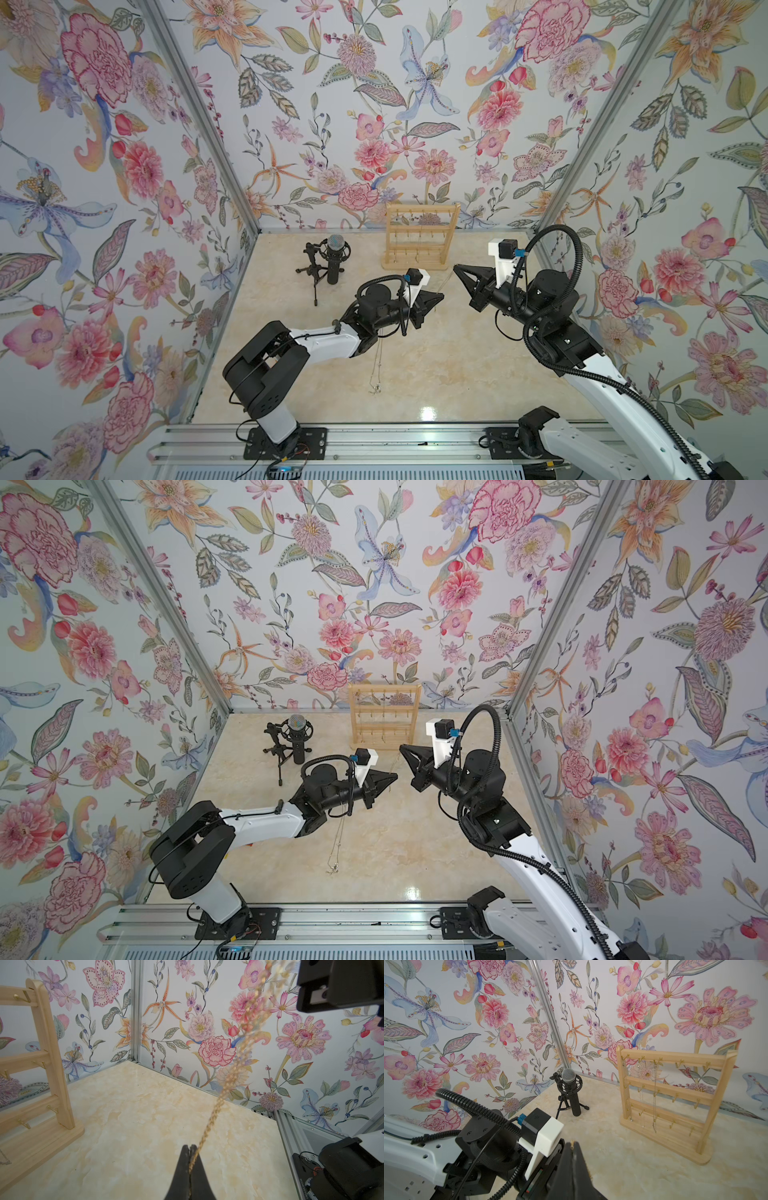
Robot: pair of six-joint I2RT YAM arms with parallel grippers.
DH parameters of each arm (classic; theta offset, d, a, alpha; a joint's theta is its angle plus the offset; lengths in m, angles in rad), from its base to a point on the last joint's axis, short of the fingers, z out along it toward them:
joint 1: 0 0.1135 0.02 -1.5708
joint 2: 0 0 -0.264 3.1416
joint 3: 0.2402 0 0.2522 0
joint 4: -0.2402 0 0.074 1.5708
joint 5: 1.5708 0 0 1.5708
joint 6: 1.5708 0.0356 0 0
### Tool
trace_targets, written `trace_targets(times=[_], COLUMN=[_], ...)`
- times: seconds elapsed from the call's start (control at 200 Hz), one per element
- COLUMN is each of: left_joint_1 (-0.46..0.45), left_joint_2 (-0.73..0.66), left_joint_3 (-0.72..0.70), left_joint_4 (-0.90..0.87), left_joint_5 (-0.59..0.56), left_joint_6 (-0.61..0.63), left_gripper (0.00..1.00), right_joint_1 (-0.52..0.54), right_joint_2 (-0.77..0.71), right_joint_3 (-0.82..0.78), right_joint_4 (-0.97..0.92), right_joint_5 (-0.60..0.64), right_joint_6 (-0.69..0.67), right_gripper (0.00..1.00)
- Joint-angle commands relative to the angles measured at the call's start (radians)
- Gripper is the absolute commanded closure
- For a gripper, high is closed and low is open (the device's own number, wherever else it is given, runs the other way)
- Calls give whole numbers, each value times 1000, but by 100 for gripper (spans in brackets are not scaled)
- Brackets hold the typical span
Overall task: Take the necklace off the jewelry display stand
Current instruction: Place the necklace at the center of the board.
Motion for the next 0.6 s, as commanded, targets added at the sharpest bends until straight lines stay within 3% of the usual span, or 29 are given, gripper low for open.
trace_targets(times=[0.0, 0.59], left_joint_1=[-36, -226], left_joint_2=[-42, -152], left_joint_3=[-64, -298], left_joint_4=[1, -18], left_joint_5=[-55, -221], left_joint_6=[-70, -350], left_gripper=[100, 100], right_joint_1=[2, 56], right_joint_2=[-17, -40], right_joint_3=[-38, -223], right_joint_4=[14, 92], right_joint_5=[8, -4], right_joint_6=[26, 81], right_gripper=[100, 100])
